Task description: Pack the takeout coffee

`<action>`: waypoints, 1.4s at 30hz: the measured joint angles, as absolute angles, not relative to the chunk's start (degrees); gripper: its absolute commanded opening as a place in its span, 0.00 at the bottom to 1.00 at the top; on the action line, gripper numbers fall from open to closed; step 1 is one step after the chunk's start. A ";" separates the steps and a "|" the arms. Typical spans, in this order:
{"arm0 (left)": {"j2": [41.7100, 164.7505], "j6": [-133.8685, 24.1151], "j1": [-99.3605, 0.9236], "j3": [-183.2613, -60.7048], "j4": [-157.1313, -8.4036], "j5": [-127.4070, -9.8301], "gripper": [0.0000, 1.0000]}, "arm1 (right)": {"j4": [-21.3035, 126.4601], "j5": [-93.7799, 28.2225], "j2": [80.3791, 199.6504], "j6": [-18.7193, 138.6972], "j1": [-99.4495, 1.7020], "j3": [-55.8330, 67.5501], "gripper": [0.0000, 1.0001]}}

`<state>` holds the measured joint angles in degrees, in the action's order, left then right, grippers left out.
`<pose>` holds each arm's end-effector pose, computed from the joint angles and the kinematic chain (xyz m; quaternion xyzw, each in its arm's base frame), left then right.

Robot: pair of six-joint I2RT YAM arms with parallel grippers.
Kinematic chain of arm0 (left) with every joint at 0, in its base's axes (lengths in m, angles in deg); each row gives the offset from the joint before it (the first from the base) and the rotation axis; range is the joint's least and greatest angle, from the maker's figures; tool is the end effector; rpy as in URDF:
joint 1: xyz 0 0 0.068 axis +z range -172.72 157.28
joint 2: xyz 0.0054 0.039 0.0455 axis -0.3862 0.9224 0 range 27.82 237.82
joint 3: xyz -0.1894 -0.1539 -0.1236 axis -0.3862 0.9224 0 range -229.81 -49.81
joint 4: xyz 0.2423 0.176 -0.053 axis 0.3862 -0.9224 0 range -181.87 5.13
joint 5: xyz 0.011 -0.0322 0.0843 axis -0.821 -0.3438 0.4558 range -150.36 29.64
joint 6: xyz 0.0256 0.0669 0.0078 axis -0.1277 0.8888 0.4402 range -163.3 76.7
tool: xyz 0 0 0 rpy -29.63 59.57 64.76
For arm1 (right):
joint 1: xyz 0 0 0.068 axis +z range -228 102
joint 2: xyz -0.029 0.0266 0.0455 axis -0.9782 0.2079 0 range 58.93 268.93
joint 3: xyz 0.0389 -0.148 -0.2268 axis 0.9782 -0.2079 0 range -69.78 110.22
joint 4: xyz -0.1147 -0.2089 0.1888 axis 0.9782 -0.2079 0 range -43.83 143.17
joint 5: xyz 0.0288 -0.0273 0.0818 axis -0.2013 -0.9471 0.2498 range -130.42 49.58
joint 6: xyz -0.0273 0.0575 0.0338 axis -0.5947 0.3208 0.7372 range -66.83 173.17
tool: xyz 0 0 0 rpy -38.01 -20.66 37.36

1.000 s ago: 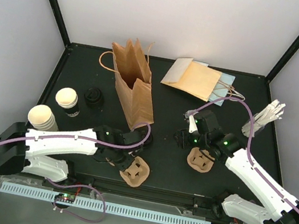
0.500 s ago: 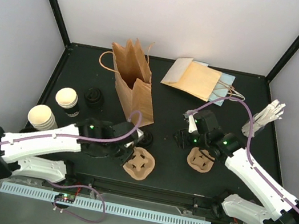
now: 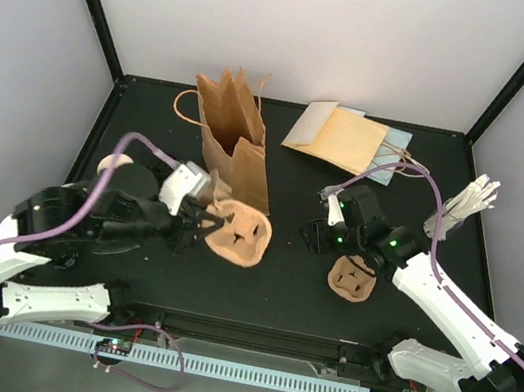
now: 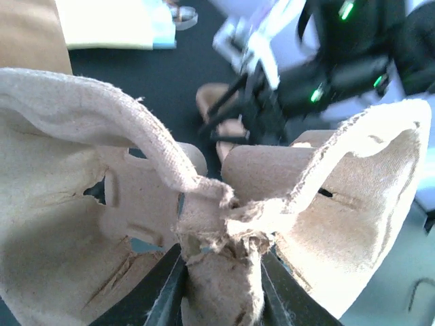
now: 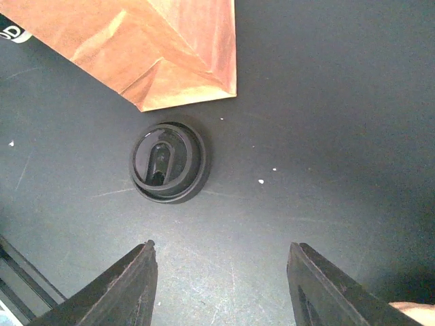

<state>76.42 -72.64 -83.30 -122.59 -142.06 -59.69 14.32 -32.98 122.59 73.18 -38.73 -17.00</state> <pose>0.0973 -0.1713 0.4129 0.2340 0.8471 -0.3335 0.3412 0.2155 0.1862 0.2534 -0.1788 0.9200 0.2228 0.2684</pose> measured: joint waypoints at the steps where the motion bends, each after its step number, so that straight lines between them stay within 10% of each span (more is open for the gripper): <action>1: 76.25 -71.92 -82.55 -124.55 -142.02 -59.67 0.22 | 14.37 -32.76 122.72 73.18 -38.73 -16.83 0.55; 20: 93.82 -55.22 -62.12 -158.50 -145.54 -59.91 0.22 | 23.70 -25.90 129.30 77.84 -38.12 -3.12 0.56; 42: 89.03 -49.38 -59.21 -157.12 -142.52 -60.89 0.22 | 13.91 -40.82 159.81 79.37 -33.55 37.33 0.49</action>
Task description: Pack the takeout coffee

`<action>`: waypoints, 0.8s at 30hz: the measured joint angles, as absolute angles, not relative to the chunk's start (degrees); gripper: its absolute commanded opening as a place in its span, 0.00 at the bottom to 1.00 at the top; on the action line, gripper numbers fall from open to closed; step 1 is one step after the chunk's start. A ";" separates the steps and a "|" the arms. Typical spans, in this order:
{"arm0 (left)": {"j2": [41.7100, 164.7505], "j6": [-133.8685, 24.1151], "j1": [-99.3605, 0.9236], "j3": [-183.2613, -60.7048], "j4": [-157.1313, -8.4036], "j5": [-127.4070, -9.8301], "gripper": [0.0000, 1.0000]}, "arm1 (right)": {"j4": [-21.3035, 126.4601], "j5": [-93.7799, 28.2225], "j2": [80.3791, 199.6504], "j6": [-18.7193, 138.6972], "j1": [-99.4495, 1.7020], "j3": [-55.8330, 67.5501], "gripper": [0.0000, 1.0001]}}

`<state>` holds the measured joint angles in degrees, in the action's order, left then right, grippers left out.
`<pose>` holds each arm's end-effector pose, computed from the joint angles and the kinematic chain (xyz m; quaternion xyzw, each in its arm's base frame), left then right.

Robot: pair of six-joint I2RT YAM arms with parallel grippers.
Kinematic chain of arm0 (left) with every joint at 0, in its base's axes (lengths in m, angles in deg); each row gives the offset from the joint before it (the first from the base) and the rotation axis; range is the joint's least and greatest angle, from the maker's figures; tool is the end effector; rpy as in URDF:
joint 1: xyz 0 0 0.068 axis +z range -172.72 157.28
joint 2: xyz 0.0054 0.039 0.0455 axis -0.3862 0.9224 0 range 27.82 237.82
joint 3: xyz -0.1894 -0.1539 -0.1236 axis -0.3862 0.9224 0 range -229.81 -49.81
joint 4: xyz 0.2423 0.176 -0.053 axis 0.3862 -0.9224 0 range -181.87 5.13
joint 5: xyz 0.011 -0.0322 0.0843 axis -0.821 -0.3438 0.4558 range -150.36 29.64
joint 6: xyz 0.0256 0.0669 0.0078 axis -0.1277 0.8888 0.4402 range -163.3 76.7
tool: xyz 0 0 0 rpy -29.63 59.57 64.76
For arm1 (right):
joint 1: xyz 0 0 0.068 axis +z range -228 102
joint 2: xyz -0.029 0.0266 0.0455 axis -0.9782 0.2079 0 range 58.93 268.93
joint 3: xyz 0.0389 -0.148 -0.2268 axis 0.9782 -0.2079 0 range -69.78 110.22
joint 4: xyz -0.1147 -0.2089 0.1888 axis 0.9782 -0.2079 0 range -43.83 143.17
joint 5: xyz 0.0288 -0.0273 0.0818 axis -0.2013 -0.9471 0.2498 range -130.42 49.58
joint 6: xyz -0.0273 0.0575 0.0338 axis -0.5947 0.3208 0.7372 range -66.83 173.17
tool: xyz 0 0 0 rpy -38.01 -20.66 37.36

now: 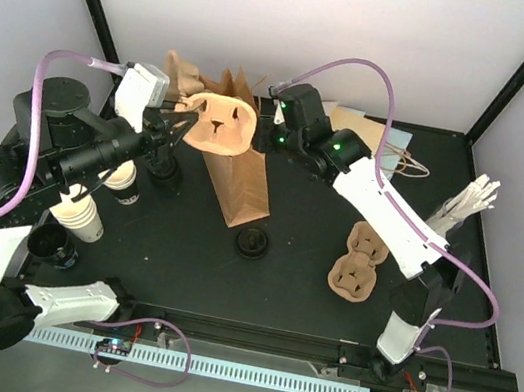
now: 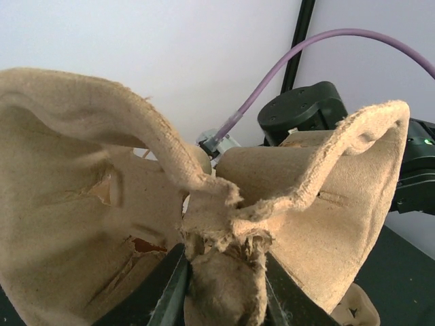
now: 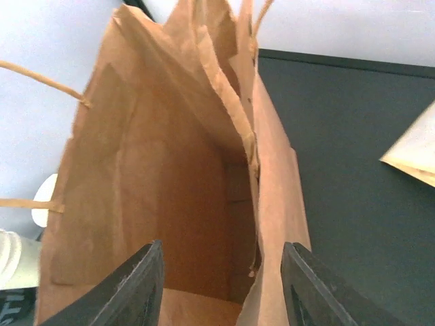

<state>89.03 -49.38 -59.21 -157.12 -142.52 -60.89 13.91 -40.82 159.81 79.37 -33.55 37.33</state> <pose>0.1454 -0.1084 0.5694 0.2060 0.7468 -0.2330 0.5879 0.3314 0.3245 0.3918 -0.1378 0.8681 0.2732 0.3909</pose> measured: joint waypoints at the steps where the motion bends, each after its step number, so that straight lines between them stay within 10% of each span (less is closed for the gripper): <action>1: 88.90 -49.32 -59.19 -156.86 -142.26 -60.81 0.22 | 12.55 -42.20 160.71 79.46 -33.16 38.73 0.48; 11: 88.27 -49.21 -59.17 -154.54 -141.80 -60.56 0.22 | 2.63 -48.69 161.78 78.45 -32.05 41.51 0.16; 24: 87.59 -49.23 -59.17 -153.84 -141.73 -60.61 0.22 | 0.01 -52.15 150.11 73.75 -32.05 37.01 0.05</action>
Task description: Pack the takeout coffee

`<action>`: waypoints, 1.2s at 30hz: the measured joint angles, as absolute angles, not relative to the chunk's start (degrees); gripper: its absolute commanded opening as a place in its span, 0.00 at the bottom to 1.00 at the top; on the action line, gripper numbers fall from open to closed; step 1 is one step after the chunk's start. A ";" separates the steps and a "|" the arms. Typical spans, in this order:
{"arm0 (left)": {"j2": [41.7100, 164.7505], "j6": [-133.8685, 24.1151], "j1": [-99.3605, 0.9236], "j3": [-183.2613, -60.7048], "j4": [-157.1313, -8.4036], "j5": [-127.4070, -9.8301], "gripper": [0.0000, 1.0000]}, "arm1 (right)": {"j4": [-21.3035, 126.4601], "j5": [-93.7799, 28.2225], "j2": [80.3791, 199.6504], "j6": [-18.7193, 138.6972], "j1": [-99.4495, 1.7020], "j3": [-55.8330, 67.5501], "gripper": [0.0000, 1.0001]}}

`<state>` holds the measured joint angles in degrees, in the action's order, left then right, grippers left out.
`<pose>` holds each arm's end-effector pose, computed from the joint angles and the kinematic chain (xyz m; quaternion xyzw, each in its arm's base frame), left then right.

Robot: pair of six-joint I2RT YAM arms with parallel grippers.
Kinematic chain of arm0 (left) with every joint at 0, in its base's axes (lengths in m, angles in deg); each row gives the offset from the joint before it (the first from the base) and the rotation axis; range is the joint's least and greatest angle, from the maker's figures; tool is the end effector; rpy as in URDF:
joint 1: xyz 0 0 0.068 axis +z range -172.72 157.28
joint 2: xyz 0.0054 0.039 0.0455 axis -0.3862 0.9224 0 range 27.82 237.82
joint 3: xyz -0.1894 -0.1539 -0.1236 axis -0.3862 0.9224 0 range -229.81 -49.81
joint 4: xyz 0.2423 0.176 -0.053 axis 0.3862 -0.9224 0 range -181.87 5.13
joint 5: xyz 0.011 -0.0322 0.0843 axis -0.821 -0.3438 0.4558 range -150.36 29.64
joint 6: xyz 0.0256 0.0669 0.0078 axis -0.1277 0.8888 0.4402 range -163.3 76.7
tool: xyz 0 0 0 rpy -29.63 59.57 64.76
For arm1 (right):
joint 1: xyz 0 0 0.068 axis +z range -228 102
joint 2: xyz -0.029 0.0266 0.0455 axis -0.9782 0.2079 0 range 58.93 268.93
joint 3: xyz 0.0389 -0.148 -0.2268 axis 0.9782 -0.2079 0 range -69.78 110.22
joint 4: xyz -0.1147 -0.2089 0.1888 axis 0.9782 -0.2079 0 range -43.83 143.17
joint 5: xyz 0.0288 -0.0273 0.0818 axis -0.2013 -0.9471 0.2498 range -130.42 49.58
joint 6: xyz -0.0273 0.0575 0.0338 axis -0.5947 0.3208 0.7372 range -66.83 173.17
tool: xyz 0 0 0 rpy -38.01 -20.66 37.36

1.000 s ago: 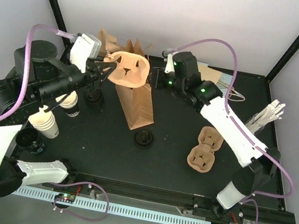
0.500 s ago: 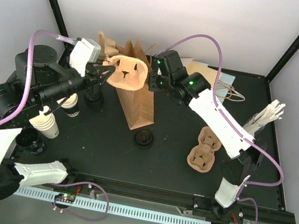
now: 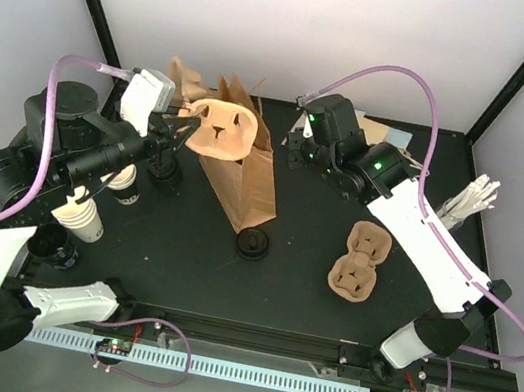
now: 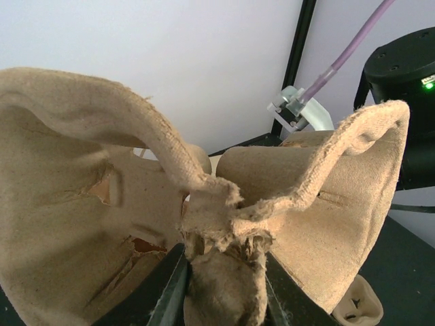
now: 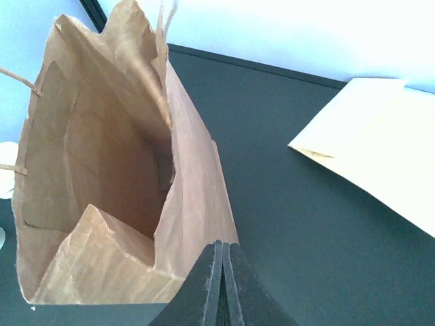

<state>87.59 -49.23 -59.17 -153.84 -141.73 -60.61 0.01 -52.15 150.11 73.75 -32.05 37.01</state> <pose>0.1470 -0.1090 0.5585 0.2068 0.7525 -0.2277 0.5823 0.2823 0.2745 0.4333 -0.1520 0.8805 0.1644 0.4178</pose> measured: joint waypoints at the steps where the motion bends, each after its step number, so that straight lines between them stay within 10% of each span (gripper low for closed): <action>1: 87.53 -49.23 -59.17 -153.84 -141.75 -60.63 0.22 | 0.07 -52.36 149.54 73.40 -32.05 36.66 0.06; 7: 86.81 -49.25 -59.17 -153.86 -141.78 -61.20 0.22 | 0.14 -52.36 147.03 71.20 -32.07 32.77 0.30; 20: 86.17 -49.25 -59.17 -153.82 -141.80 -62.12 0.22 | 0.62 -48.45 155.25 69.97 -32.05 40.15 0.35; 30: 84.86 -49.25 -59.17 -153.30 -141.73 -62.12 0.22 | 0.23 -48.28 162.07 70.23 -32.05 43.91 0.30; 36: 83.81 -49.25 -59.17 -151.53 -141.05 -62.12 0.22 | -0.17 -48.91 162.79 70.36 -32.05 44.00 0.06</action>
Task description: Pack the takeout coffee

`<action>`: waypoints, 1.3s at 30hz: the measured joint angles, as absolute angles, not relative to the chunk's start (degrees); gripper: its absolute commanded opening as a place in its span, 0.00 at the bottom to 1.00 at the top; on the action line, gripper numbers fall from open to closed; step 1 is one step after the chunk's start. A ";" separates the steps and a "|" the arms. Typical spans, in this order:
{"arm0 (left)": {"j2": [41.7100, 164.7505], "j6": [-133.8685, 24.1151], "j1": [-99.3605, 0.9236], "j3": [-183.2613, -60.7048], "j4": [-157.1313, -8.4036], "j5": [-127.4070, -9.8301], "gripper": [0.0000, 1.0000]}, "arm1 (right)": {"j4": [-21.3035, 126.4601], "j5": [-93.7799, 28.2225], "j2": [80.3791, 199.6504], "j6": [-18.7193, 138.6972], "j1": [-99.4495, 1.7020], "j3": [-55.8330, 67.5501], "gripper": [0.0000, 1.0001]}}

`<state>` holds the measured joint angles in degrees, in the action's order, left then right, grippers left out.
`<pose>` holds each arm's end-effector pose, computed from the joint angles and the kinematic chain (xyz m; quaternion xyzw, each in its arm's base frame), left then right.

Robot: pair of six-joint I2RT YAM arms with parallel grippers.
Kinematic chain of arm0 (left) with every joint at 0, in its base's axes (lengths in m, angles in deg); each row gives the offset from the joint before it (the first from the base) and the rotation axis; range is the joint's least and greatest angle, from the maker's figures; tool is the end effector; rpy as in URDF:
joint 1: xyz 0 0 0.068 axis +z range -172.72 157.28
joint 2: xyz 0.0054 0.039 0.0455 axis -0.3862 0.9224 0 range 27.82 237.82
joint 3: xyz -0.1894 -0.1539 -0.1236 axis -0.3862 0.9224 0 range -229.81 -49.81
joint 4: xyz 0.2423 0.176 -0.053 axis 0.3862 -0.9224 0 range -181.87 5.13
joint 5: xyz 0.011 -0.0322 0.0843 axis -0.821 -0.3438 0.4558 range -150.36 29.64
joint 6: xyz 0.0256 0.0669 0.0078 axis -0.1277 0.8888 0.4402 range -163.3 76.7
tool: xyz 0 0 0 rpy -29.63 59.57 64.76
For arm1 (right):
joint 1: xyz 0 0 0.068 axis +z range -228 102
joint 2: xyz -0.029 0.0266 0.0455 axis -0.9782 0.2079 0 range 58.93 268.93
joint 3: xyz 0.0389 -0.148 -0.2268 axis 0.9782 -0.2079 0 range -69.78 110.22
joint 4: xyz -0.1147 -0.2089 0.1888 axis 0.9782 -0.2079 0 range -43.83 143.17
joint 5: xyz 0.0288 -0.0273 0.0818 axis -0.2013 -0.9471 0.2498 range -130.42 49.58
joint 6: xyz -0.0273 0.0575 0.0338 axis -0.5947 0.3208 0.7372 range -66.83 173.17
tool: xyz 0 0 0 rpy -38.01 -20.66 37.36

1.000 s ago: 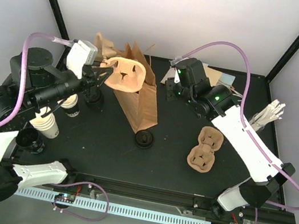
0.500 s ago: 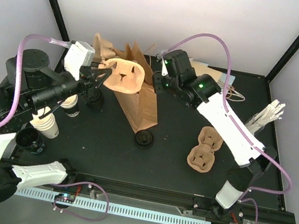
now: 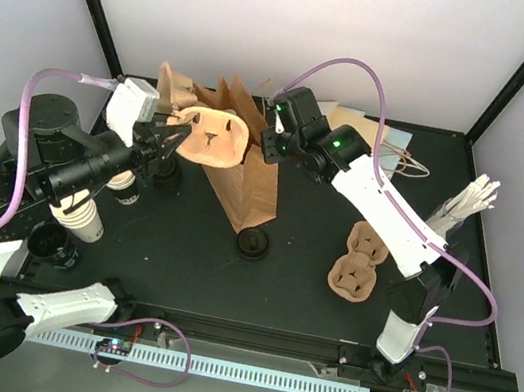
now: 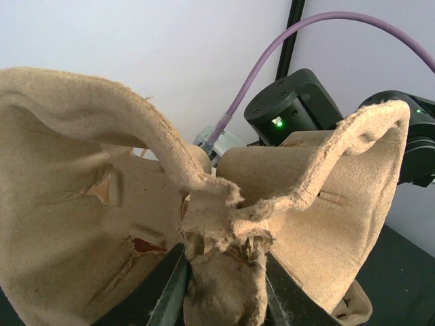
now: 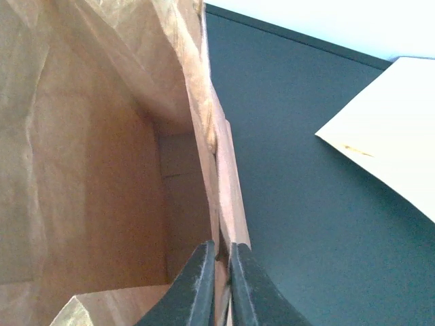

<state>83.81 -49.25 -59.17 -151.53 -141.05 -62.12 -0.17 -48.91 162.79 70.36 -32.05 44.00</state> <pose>0.1298 -0.0983 0.5583 0.2116 0.7388 -0.2424 0.5921 0.3229 0.3212 0.3882 -0.1992 0.8946 0.1484 0.3715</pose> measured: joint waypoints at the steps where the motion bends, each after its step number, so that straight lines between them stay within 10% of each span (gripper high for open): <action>1: 83.77 -49.25 -59.17 -151.24 -140.92 -62.14 0.22 | -0.15 -49.02 162.52 70.04 -32.05 43.63 0.02; 39: 81.80 -51.68 -59.17 -149.78 -138.93 -68.26 0.22 | -2.07 -42.81 130.24 68.77 -33.05 16.50 0.01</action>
